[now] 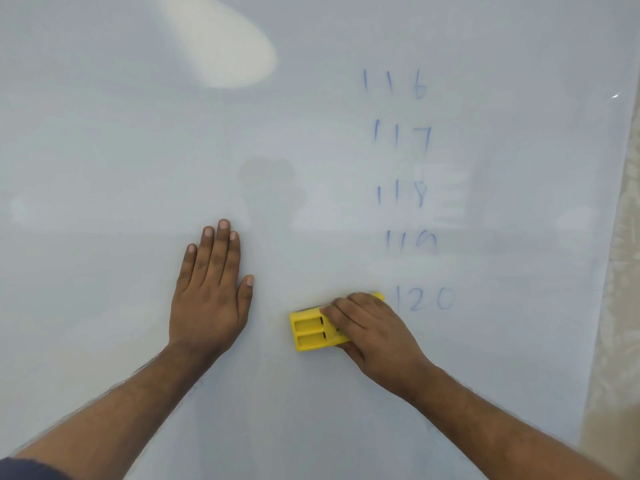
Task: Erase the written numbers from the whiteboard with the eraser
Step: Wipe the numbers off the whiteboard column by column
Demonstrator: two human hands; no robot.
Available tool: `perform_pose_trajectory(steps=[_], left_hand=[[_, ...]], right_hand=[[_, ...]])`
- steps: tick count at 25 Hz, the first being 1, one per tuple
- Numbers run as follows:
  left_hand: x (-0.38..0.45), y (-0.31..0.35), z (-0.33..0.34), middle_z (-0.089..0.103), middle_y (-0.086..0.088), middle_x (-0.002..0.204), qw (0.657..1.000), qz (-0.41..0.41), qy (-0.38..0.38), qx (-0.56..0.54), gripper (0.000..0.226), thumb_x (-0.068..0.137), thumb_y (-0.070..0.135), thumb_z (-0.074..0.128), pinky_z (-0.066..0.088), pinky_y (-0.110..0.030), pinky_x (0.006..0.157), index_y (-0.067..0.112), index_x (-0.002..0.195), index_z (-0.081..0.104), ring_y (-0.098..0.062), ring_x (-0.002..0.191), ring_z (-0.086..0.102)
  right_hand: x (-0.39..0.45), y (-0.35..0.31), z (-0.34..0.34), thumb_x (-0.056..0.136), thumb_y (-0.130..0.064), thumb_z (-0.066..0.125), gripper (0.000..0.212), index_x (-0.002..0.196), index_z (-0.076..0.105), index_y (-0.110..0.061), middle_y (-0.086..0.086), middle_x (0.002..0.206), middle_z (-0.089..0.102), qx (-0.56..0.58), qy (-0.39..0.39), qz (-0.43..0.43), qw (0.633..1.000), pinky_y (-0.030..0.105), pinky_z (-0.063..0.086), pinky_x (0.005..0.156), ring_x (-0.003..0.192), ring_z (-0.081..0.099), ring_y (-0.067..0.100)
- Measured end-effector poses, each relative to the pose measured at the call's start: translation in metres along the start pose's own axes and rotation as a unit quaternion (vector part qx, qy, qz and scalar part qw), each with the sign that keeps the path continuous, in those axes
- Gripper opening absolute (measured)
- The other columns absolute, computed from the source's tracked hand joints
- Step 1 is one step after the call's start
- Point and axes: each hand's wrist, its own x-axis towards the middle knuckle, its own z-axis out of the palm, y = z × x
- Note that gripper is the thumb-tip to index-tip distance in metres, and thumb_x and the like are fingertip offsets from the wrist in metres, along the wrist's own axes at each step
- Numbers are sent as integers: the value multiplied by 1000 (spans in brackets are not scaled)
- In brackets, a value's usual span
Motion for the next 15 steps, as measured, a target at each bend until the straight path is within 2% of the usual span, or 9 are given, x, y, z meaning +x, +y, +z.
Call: perform_pose_trajectory(steps=[6,10,12,15], left_hand=[[-14,1,-6,11,-12,169,999,8,-39,4,66,103,35,31,11,-47,127,2,158,16,-28,157,9],[-22,2,-16,12,-12,169,997,13,-69,2,70,101,40,33,11,-45,127,3,158,17,-26,157,10],[-25,1,-20,12,-10,169,997,22,-79,8,73,99,43,34,11,-45,127,5,159,17,-26,157,10],[-16,0,-25,10,-7,170,996,31,-77,10,75,98,47,34,9,-43,128,7,159,16,-25,157,10]], right_hand=[[-27,3,-8,93,-29,57,38,129,51,-17,-2,117,59,10,-95,-21,995,36,45,95,102,55,23],[-40,5,-25,86,-33,66,47,129,52,-21,-5,119,60,36,-177,-14,984,32,45,98,107,55,20],[-41,11,-38,87,-35,66,49,131,52,-22,-6,121,60,61,-173,11,983,32,43,99,110,54,19],[-23,28,-62,86,-37,67,52,133,51,-21,-6,124,59,79,-111,63,989,33,42,99,113,54,17]])
